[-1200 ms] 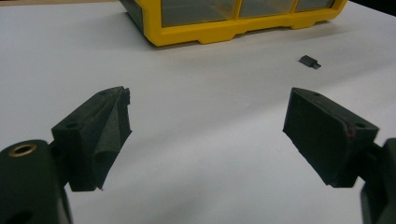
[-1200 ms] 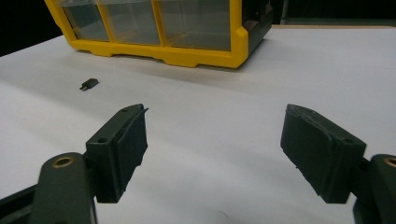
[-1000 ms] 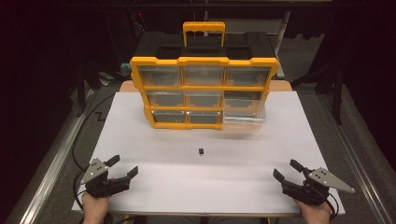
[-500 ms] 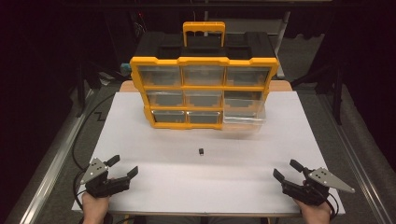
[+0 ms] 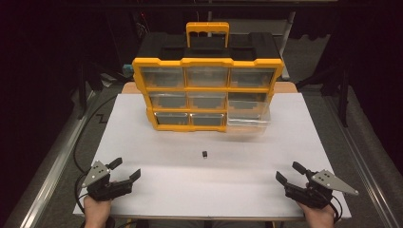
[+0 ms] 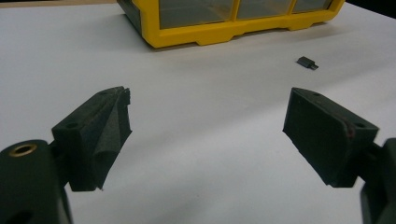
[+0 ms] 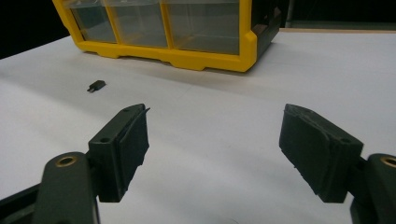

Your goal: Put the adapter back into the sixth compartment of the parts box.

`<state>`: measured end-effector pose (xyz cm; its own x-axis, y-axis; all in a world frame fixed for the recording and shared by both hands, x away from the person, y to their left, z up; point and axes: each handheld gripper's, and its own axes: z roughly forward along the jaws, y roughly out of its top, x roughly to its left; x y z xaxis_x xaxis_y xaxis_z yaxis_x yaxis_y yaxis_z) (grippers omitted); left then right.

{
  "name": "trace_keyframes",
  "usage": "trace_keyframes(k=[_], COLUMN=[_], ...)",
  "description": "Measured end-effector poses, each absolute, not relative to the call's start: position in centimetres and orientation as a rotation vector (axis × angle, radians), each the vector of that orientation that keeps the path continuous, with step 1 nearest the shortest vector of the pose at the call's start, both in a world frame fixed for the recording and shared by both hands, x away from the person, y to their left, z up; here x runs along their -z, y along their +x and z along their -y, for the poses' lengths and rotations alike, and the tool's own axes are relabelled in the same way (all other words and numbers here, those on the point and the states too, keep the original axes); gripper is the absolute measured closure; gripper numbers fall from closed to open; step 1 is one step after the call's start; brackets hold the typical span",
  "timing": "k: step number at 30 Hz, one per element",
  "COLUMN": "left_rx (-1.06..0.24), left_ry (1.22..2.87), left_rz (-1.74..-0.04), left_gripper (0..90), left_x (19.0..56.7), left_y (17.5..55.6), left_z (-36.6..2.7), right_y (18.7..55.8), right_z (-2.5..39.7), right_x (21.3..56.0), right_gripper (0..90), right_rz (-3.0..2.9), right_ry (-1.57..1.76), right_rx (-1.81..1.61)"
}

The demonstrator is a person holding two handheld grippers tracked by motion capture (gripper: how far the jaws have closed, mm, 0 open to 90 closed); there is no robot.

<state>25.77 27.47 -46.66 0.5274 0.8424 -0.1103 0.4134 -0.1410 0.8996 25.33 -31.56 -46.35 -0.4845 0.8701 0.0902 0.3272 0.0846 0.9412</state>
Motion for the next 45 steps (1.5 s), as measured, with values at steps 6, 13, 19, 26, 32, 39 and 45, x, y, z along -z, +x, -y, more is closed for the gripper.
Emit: trace_keyframes(k=[6,13,19,26,32,39,45], left_rx=[-0.530,-0.530,-0.530,-0.529,-0.526,-0.524,-0.524], left_ry=[1.755,1.756,1.758,1.756,1.761,1.755,1.755], left_rz=[-1.054,-1.053,-1.053,-1.057,-1.057,-1.059,-1.059], left_gripper=[15.9,15.9,15.9,15.9,15.9,15.9,15.9], left_x=[46.6,46.6,46.7,46.7,46.7,46.7,46.7], left_y=[25.8,25.8,25.9,25.9,26.0,26.0,26.0], left_z=[-27.4,-27.4,-27.3,-27.3,-27.3,-27.3,-27.3], right_y=[25.6,26.0,26.2,26.4,26.6,27.1,27.2], right_z=[31.3,30.4,29.9,29.4,29.0,28.0,27.6], right_x=[46.4,46.3,46.1,46.0,46.0,46.0,46.0], right_gripper=[24.8,25.1,25.4,25.5,25.6,25.6,25.6], right_rz=[-1.869,-1.892,-1.890,-1.892,-1.902,-1.938,-1.949], right_ry=[1.180,1.158,1.148,1.131,1.122,1.106,1.101], right_rx=[-1.409,-1.408,-1.425,-1.438,-1.445,-1.445,-1.449])
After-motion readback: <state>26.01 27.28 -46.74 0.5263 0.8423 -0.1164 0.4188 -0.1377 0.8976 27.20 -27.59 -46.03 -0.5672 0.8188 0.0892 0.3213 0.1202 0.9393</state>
